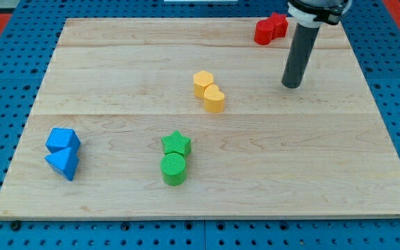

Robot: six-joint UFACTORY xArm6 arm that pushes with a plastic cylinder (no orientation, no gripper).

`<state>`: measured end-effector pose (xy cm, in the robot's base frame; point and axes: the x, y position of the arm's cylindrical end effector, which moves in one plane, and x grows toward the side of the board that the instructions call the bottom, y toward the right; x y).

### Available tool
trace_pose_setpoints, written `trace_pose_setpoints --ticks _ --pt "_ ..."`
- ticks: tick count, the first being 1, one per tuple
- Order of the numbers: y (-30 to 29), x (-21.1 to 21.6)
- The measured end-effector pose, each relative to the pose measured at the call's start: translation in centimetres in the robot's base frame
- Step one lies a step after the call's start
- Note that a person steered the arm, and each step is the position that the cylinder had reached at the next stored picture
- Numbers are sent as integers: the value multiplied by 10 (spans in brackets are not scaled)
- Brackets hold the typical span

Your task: Slide the green star to the top of the blue cube

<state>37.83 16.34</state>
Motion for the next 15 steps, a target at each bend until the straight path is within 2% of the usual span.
trace_pose_setpoints --ticks 3,6,7,9,11,12,13,14,15 --pt "22 0" --pt "27 23" --pt "17 89" --pt "-79 201" --pt "-91 206" --pt "-115 223" --pt "-140 222" --pt "-149 186" --pt "-153 174"
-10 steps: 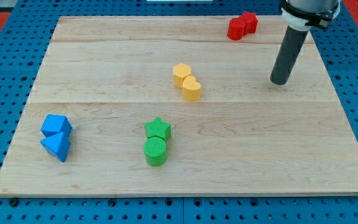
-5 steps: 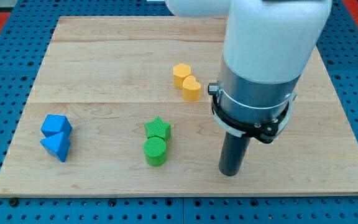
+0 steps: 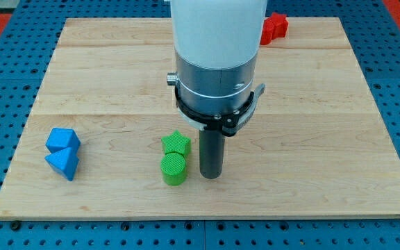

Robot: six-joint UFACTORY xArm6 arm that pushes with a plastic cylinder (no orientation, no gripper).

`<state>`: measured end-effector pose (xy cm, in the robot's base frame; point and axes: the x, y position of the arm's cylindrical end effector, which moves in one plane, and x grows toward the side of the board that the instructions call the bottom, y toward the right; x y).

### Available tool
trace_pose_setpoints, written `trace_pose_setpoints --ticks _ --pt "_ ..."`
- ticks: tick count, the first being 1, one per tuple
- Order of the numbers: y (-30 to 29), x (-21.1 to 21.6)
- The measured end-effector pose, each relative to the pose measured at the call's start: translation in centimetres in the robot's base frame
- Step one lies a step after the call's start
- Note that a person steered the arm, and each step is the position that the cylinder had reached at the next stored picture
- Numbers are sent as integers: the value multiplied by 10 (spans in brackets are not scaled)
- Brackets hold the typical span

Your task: Slide the green star to the top of the blue cube

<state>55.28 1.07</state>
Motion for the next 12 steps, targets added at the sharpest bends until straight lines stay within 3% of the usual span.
trace_pose_setpoints --ticks 2,4,8,12 --pt "-43 -68" --pt "-9 -53" --pt "-6 -28" --pt "-61 -41"
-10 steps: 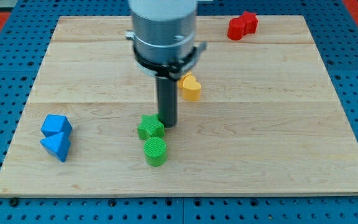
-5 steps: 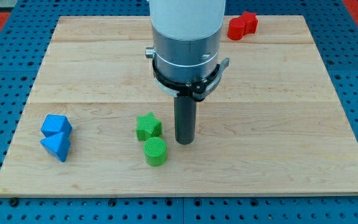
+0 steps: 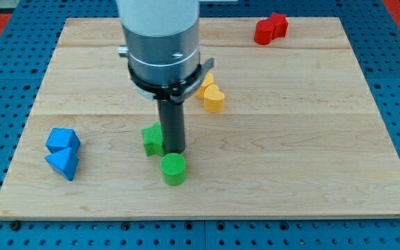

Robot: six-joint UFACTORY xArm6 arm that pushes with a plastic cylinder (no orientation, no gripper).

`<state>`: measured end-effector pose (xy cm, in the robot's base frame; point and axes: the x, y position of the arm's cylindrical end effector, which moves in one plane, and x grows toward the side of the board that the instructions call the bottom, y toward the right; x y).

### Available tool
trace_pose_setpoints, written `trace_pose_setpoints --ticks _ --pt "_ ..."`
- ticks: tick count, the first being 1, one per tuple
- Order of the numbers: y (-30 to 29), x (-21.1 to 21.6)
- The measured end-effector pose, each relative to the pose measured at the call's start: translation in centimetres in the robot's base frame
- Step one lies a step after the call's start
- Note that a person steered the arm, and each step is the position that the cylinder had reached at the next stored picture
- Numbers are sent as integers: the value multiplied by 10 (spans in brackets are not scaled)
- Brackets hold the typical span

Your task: Slide the green star to the top of the blue cube

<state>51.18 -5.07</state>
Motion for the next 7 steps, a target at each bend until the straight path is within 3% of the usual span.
trace_pose_setpoints --ticks 1,2,3,4,5,7 --pt "-24 -12" --pt "-82 -59" --pt "-93 -70" --pt "-88 -32" --pt "-112 -41" --pt "-129 -176"
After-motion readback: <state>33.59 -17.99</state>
